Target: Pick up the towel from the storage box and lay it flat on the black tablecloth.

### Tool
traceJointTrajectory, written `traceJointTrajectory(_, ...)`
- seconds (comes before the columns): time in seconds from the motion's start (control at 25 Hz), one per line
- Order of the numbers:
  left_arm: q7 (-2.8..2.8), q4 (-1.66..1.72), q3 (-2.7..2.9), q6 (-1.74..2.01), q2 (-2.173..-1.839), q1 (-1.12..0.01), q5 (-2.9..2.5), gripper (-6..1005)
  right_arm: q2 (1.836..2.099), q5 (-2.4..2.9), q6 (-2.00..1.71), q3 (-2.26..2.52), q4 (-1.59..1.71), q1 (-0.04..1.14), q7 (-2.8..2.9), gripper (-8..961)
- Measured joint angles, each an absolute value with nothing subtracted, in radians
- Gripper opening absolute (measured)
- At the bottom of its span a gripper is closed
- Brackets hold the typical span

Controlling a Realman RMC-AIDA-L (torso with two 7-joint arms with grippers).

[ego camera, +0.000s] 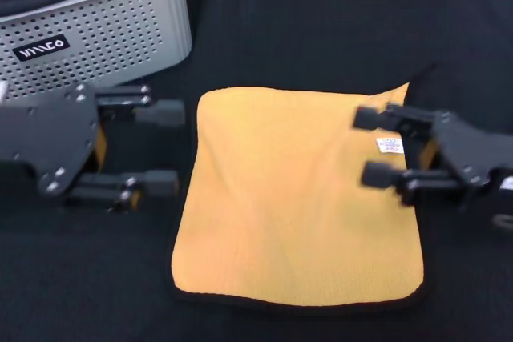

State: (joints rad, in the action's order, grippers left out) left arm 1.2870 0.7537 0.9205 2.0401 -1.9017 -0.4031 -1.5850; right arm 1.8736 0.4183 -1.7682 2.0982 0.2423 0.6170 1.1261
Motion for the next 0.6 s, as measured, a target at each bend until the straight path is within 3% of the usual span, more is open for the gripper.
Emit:
traceJointTrajectory(0.44, 1.271, 0.745, 0.941, 2.042, -1.882, -0.351, -1.531, 713, 1.895, 0.657, -1.507, 2.042, 0.535, 0.61, 1.114, 868)
traceJointTrajectory(0.6, 1.27, 0.745, 0.942, 2.042, -1.881, -0.344, -1.529, 713, 1.93, 0.839, -1.501, 1.898, 0.608, 0.576, 1.154, 868)
